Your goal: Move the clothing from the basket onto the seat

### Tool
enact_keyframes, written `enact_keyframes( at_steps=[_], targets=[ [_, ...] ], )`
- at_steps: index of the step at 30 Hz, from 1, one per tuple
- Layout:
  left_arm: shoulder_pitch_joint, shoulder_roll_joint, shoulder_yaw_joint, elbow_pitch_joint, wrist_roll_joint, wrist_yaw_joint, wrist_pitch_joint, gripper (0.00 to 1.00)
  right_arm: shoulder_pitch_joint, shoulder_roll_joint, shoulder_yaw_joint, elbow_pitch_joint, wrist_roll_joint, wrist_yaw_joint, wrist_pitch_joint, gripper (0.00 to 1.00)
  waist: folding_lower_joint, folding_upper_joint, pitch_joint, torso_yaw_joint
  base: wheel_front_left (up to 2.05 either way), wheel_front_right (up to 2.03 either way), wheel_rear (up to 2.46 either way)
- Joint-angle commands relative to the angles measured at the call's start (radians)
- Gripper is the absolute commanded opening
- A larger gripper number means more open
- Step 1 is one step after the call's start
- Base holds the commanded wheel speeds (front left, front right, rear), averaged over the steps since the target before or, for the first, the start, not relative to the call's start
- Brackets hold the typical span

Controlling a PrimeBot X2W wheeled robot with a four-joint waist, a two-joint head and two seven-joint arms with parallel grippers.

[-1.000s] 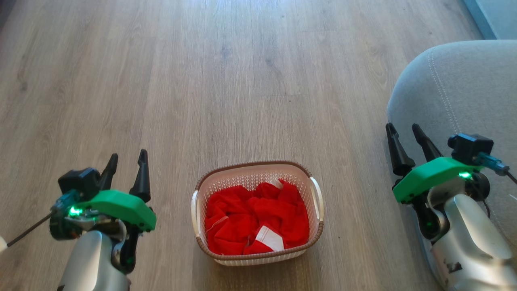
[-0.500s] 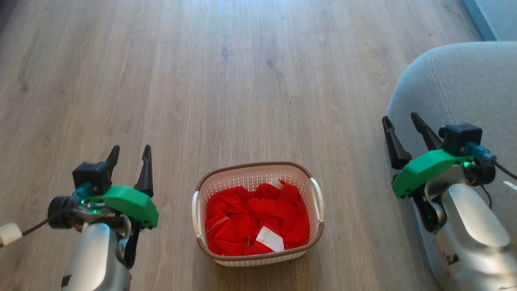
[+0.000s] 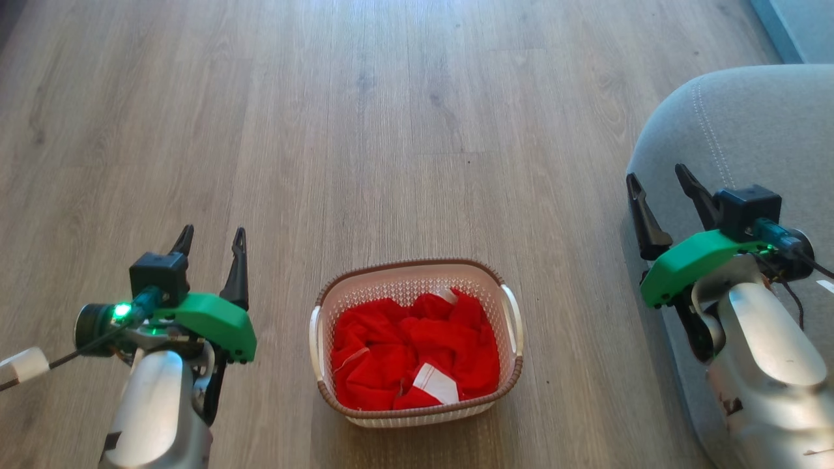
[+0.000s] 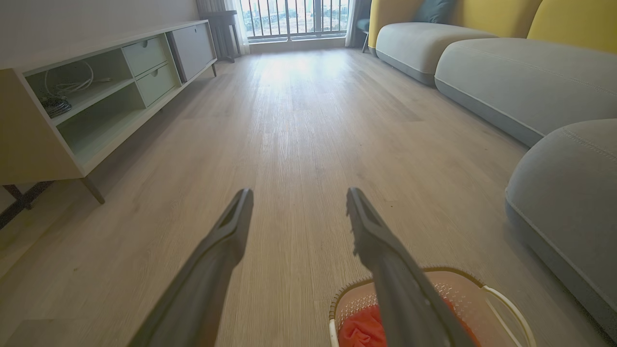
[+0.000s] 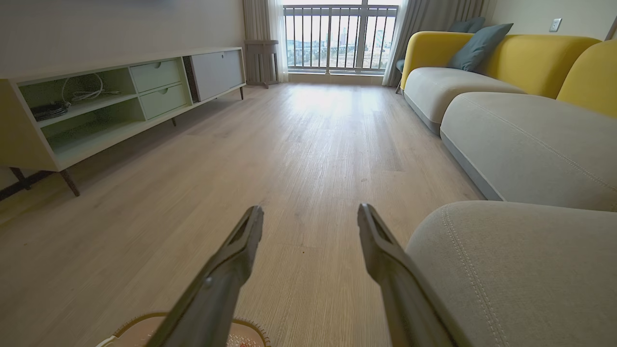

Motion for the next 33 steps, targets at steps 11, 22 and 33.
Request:
enact_keyframes(
  at_steps=[11,22,33],
  targets=[
    [-0.049,0.011,0.039,-0.026,0.000,-0.009,-0.013,1.00,-0.033,-0.001,0.005,-0.041,-0.003,0.000,-0.010,1.00,-0.0001,-0.0001,0.010,0.000,0.00,0.00,0.00],
    [-0.068,-0.006,0.012,-0.015,-0.013,-0.017,-0.013,1.00,-0.083,-0.004,-0.002,-0.108,0.006,0.000,-0.010,1.00,-0.0001,-0.0001,0.123,-0.014,0.00,0.00,0.00],
    [-0.135,-0.014,-0.125,0.041,-0.064,-0.010,-0.013,1.00,-0.209,-0.013,-0.002,-0.215,0.015,0.000,-0.010,1.00,-0.0001,-0.0001,0.360,-0.059,0.00,0.00,0.00]
  ],
)
